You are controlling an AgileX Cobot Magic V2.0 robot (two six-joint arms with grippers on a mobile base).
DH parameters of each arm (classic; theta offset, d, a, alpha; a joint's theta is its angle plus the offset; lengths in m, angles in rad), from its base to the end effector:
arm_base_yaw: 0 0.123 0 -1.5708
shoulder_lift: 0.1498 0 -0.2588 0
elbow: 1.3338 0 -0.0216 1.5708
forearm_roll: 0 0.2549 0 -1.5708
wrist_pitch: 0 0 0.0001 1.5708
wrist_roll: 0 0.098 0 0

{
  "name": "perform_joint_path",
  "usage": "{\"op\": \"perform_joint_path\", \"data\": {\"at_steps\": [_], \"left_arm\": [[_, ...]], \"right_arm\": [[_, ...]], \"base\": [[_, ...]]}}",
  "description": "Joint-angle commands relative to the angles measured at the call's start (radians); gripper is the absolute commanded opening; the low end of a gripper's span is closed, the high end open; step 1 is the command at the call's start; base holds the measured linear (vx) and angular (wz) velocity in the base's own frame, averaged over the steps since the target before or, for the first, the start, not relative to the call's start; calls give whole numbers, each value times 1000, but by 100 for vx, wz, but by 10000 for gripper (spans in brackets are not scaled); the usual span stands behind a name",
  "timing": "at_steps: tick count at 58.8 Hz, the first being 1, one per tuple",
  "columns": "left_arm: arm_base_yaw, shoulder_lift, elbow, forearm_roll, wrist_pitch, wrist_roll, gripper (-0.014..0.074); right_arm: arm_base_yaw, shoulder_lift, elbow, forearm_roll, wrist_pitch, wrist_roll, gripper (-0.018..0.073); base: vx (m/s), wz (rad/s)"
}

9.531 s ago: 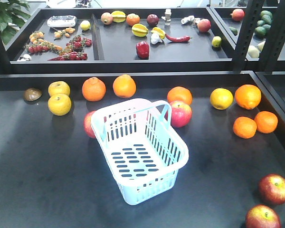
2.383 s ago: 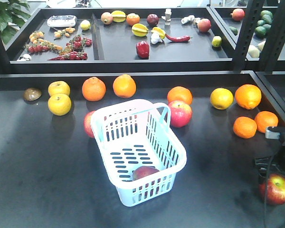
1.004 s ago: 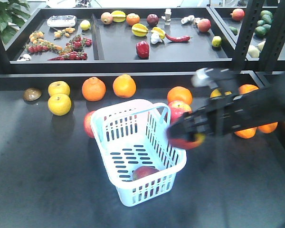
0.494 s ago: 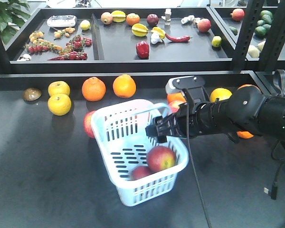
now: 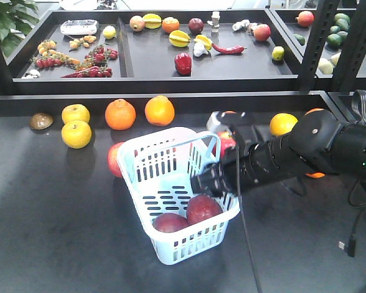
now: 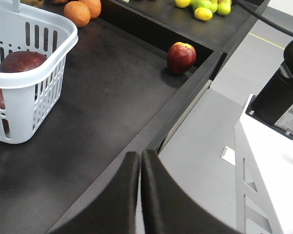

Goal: Pick three apples into basket with both arms
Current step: 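Grasp the second apple, carry it over the basket and release it, then reach the right gripper down onto a third red apple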

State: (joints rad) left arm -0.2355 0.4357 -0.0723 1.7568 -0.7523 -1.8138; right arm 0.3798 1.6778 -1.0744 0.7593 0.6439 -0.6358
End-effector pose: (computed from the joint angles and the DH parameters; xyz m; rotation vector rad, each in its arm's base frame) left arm 0.0828 -0.0875 0.1859 0.7057 1.8723 -0.8833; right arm 0.3055 0.1656 0.1905 -0.6301 2.5222 0.6951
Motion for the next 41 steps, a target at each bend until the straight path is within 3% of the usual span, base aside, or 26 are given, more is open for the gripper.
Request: {"op": "perform_joint_path", "data": {"at_steps": [1,6,10,16,21,28,34,41], "left_arm": [[-7,6,-23,-16,7,-10,-6],[-7,6,-23,-16,7,-10,-6],[-7,6,-23,-16,7,-10,-6],[-7,6,-23,-16,7,-10,-6],[-7,6,-23,-16,7,-10,-6],[-7,6,-23,-16,7,-10,-6],[-7,6,-23,-16,7,-10,-6],[-7,6,-23,-16,7,-10,-6]], "right_arm": [[-3,-65,-25,-12,76,5,-16],[-3,-106,-25,-69,121,51,-10],[-3,-155,-25,-168,157,129,-8],[-3,-252,-23,-405,214,293,-6],[-7,-343,6,-641,247,488,-6],[-74,-471,104,-901,255,724,-2],[-174,-548,197,-984,237,810,12],[-357,-572,281,-977,224,832,69]], "base": [[0,0],[0,0],[0,0],[0,0],[0,0],[0,0],[0,0],[0,0]]}}
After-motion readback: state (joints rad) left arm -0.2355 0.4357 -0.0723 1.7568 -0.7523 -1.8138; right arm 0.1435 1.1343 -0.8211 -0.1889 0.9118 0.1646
